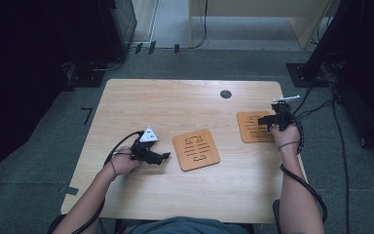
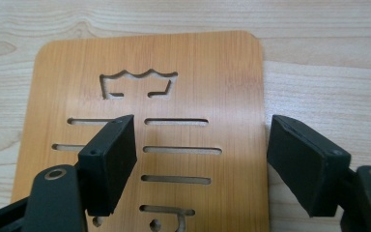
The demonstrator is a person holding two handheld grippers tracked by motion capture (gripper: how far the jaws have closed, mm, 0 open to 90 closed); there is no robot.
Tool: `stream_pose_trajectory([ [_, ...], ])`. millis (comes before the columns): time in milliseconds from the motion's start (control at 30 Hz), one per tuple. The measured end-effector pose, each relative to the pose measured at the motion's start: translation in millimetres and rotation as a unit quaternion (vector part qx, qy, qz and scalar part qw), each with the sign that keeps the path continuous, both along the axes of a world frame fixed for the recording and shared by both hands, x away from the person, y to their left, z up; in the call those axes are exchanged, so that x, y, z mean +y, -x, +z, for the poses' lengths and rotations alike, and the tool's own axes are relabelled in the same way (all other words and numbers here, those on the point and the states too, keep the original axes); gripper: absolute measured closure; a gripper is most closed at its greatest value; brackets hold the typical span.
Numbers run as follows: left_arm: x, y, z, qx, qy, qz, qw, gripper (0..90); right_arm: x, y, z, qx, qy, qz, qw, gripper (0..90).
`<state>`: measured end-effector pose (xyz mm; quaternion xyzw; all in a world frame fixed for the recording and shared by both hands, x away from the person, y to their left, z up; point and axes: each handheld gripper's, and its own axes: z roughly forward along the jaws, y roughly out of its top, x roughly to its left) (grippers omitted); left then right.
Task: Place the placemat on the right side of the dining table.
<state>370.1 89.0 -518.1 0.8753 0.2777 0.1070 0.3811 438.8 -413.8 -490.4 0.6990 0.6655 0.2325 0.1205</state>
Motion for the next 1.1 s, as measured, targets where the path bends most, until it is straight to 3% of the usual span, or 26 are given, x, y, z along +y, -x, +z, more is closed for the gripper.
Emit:
stream_pose_trajectory([
  [133,-0.3,0.2,0.0,-0.001,-0.001,0.0,1.0,12.3,0.4,2.9,4.8,-0.005,-0.002,0.011,0.9999,20.6],
  [1100,-0.1,-0.4,0.1,0.0,-0.001,-0.001,1.0,12.3,40.8,9.5,2.8,-0.003,-0.001,0.085,0.9964,20.5],
])
